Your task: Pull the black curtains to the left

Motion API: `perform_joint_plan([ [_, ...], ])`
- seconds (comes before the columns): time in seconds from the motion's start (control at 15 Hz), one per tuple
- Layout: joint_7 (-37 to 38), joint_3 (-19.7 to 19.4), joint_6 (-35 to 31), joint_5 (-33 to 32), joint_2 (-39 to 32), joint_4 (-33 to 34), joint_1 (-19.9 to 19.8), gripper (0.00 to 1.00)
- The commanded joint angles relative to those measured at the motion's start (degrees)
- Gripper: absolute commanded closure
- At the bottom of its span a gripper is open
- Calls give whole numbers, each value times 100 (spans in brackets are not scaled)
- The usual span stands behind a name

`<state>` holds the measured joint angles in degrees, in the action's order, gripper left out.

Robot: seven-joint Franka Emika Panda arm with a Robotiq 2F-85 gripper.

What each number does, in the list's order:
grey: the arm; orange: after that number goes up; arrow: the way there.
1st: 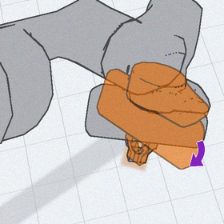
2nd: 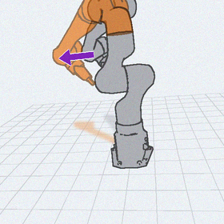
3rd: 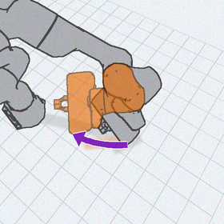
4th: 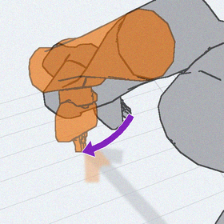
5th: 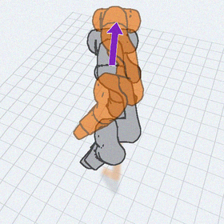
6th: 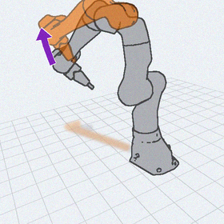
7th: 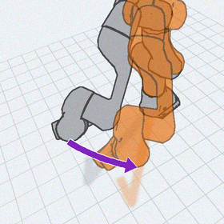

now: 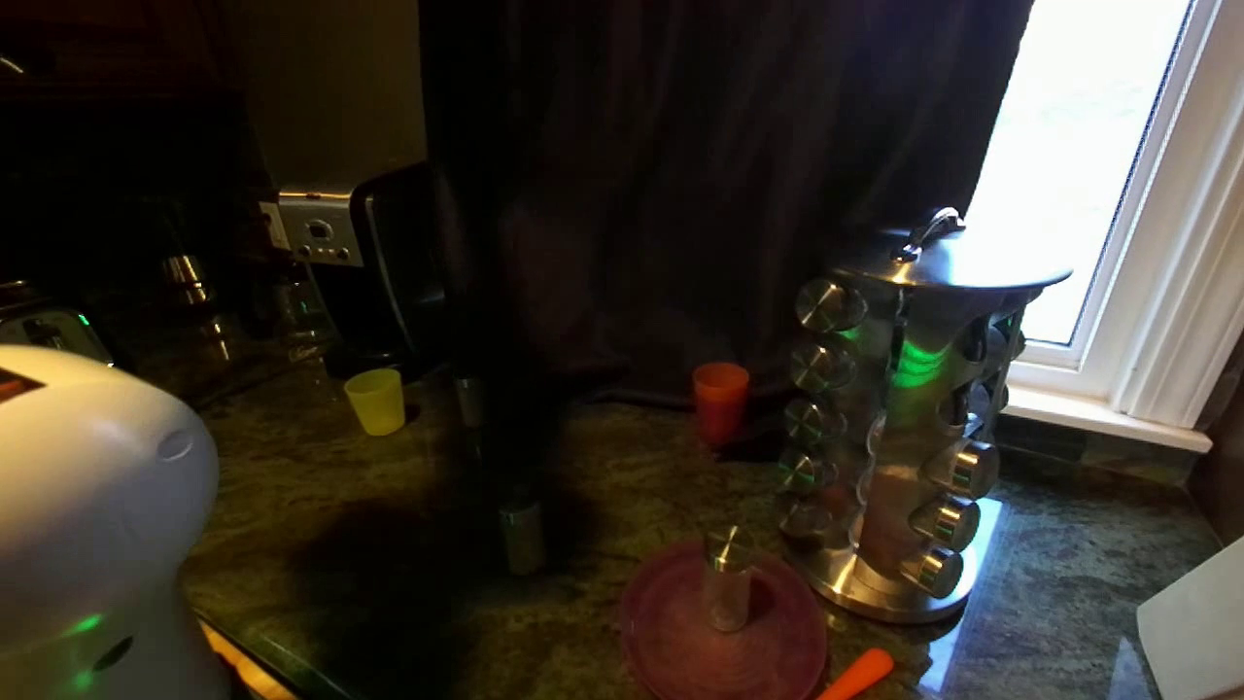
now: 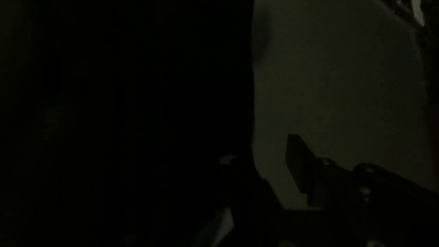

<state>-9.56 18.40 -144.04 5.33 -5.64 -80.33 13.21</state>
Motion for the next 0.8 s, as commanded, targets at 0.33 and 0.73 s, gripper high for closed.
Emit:
perform_joint_plan([
  [0.33,882,-288,3172,-1763,667,637,-78,1],
  [0.73,1012,-350,5302,-1879,1030,1268,-149,0],
])
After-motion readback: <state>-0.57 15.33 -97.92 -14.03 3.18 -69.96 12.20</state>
